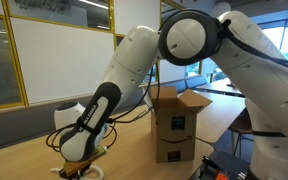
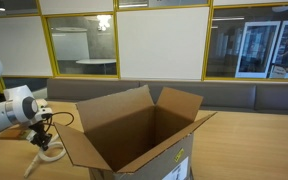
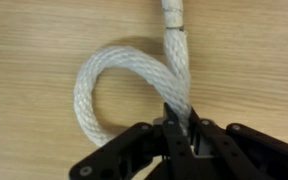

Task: Put the black measuring tape, radish, orange measuring tape and white rope inside the brown box

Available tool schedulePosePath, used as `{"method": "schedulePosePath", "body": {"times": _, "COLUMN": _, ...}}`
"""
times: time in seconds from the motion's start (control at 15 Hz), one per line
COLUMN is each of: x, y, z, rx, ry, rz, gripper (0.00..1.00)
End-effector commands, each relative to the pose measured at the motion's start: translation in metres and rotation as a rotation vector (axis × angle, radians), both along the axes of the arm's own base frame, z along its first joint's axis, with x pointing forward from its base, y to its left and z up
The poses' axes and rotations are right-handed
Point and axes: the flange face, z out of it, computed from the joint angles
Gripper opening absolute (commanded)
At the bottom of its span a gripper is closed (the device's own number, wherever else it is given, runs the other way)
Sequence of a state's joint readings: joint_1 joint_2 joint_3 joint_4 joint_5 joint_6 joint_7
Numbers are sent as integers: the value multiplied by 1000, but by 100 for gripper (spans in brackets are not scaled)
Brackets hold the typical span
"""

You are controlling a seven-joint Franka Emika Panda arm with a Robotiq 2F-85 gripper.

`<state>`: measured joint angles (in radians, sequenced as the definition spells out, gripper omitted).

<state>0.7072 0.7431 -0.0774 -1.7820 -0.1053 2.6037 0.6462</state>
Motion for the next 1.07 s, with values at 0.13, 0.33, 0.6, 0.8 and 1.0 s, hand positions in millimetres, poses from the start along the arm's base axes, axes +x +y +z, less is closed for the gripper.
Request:
{"method": "schedulePosePath", "body": {"times": 0.13, "x": 7, "y": -41, "z": 95, "rx": 4, "ry": -123, "rz": -82, "gripper": 10}}
{"method": "schedulePosePath", "body": {"times": 0.33, "x": 9, "y": -72, "z": 150, "rx": 11, "ry": -203, "rz": -137, "gripper": 10}}
{"method": "schedulePosePath", "body": {"times": 0.6, "x": 7, "y": -117, "z": 227, "rx": 15, "ry": -329, "rz": -232, "gripper": 10}}
{"method": "schedulePosePath", "body": {"times": 0.8, "x": 0, "y": -155, "z": 287, "rx": 6, "ry": -431, "rz": -304, "gripper": 10}}
{"method": "schedulePosePath", "body": {"times": 1.0, "x": -12, "y": -194, "z": 341, "rx": -28, "ry": -529, "rz": -377, "gripper": 10}}
